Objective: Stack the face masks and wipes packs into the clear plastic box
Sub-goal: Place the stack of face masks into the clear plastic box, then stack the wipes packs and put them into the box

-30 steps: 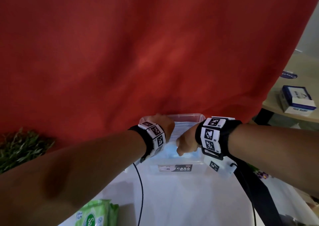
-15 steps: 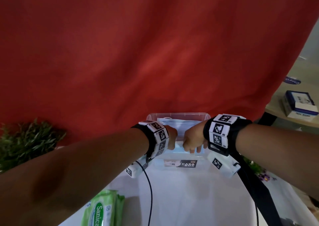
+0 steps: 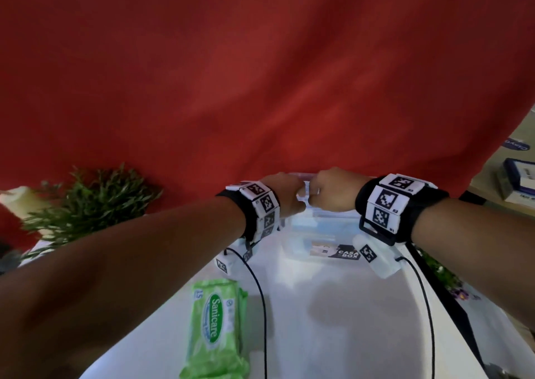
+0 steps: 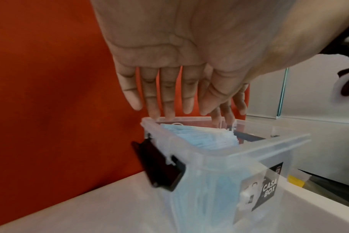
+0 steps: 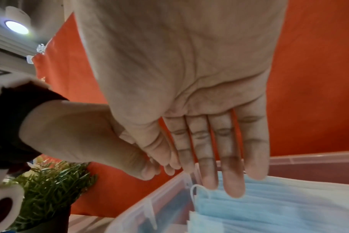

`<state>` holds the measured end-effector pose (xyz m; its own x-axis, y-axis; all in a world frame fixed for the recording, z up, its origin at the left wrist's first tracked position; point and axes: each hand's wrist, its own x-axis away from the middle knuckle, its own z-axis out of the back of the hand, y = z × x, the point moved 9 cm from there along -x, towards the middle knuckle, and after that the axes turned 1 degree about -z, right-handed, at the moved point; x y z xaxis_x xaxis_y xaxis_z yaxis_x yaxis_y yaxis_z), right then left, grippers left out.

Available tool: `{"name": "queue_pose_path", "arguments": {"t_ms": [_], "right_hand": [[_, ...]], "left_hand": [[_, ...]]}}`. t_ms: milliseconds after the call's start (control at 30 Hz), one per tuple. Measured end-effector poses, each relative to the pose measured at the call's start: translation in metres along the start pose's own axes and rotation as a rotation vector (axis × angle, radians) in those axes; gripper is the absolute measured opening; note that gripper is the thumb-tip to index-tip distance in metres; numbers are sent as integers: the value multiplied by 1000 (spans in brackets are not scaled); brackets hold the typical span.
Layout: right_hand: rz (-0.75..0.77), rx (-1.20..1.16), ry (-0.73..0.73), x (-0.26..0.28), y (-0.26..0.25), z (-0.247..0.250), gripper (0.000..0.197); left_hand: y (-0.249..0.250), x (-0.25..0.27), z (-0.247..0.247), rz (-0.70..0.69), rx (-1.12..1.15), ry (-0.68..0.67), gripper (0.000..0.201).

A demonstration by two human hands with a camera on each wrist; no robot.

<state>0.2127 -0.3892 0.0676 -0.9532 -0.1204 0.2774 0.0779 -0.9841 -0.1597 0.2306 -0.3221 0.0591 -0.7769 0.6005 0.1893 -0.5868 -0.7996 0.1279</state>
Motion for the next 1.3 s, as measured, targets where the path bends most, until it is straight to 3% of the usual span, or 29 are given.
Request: {"name": "queue_pose_path", "arguments": {"t_ms": [233, 567, 800, 967, 1133, 1300], "right_hand": [[-9, -46, 136, 11, -63, -1, 27], [-68, -47, 33, 51, -140, -75, 39], [-187, -70, -24, 77, -156, -134, 60], [-402, -329, -57, 93, -147, -181, 75], [-525, -701, -42, 97, -145, -211, 46], [-558, -888, -46, 94, -151, -216, 35]], "left_hand": [[-69, 66, -1, 121, 35, 57, 50], [-139, 150, -67, 210, 53, -14, 67], [-145, 167, -117, 127, 136, -95, 71], [-135, 164, -128, 51, 181, -165, 81], [-133, 156, -141, 90, 295, -289, 90], [-130, 156, -148, 56, 311, -313, 91]]}}
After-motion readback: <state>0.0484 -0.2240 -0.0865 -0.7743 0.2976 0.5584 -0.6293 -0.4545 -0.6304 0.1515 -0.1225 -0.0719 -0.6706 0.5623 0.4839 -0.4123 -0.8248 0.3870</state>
